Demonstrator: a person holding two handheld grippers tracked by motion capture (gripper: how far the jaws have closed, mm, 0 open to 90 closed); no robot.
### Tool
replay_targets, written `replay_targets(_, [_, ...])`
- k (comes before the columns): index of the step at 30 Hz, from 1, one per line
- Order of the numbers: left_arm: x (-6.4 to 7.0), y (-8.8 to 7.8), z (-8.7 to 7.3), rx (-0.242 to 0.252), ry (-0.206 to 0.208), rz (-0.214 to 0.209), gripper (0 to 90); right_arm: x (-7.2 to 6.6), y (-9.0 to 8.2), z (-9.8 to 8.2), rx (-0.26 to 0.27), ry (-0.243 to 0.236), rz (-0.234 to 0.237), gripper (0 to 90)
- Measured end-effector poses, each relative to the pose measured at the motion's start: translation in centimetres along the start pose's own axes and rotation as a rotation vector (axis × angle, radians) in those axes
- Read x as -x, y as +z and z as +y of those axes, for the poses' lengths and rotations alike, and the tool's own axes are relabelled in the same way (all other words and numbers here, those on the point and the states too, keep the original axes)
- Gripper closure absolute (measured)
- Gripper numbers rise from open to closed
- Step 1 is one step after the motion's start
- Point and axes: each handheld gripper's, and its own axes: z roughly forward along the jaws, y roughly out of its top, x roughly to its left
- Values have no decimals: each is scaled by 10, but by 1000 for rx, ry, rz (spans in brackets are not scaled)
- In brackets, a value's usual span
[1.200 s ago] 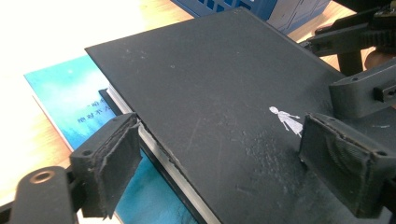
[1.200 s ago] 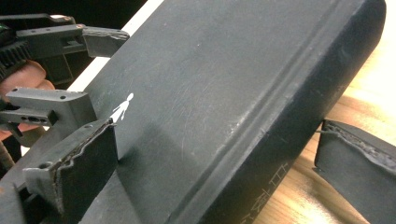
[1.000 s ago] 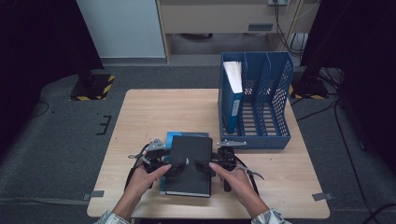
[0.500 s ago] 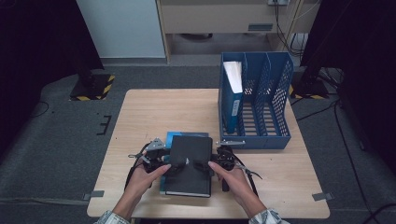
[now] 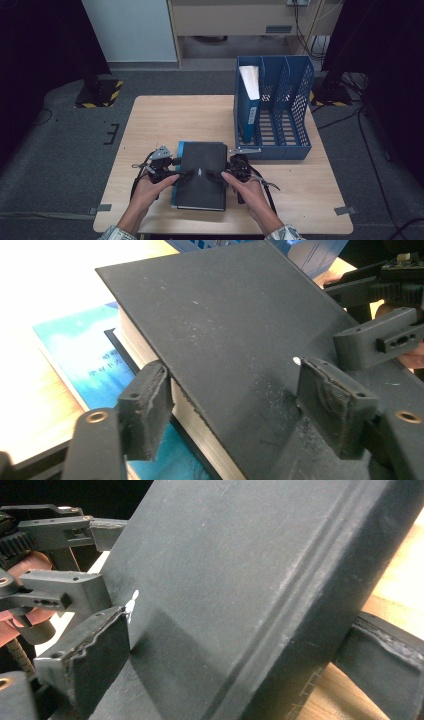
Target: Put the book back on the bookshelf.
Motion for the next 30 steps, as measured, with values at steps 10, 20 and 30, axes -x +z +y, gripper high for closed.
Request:
replay_targets(10, [1, -9, 5, 13, 14, -3, 363, -9, -7, 9, 8, -40, -11, 88])
replay_targets(20, [-2, -17, 10, 35, 8, 6, 400, -16, -11, 19, 30, -64, -20, 140])
replay_targets(30, [-5, -20, 14, 49, 16, 28, 400, -19, -8, 30, 36, -79, -29, 156])
